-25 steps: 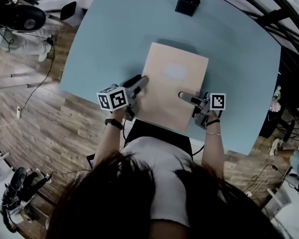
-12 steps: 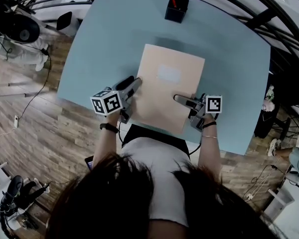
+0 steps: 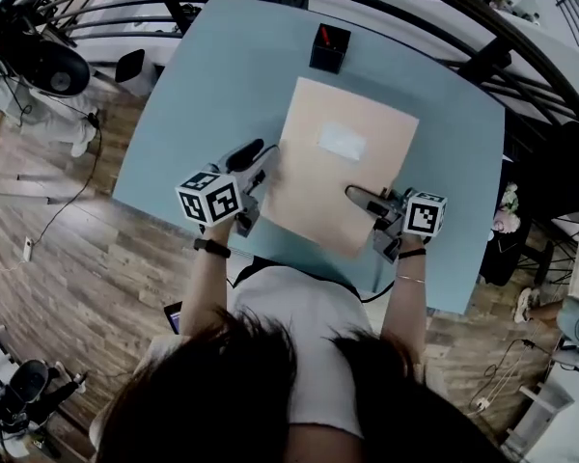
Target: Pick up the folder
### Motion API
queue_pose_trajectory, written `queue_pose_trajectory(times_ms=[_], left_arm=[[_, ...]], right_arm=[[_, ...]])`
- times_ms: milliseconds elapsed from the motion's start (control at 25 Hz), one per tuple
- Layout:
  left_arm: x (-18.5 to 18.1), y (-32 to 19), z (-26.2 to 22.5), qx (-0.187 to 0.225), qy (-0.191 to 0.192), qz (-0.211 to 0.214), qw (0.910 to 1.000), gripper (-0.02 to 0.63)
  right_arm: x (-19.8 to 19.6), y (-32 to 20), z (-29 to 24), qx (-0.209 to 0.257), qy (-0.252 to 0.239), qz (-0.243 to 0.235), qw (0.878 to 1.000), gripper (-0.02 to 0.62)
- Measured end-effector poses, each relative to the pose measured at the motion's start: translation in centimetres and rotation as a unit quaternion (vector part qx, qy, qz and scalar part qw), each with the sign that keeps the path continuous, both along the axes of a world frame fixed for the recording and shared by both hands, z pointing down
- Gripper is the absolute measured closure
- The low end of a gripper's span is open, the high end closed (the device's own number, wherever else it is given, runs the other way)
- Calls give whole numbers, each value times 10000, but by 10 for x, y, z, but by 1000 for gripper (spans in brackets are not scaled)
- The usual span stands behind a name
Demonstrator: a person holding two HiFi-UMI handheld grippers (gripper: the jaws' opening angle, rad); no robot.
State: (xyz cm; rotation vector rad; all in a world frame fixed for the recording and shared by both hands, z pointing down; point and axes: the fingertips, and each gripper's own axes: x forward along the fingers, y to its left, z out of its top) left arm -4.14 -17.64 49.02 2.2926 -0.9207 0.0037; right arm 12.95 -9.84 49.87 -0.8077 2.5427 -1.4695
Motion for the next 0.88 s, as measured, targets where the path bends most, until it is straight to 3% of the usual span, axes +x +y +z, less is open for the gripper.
queue_pose_trajectory(times_ms=[200,400,680,880], left_arm=[[15,-2,-35,526,-244,102,9983,401],[30,-4,-66,1033,-599,231,9926,402],[55,-9,-99,1793,-933,343,9788,426],[71,-7,-109,2198,-1137,421,9680,456]], right_arm=[[18,-2,-35,640,513,364,9960,298],[40,-5,-66,1295,1281,954,9786,301],[68,-9,-94,1963,2413,1753,9341,304],[86,-9,-110,2316,3170,2259,8915,307]])
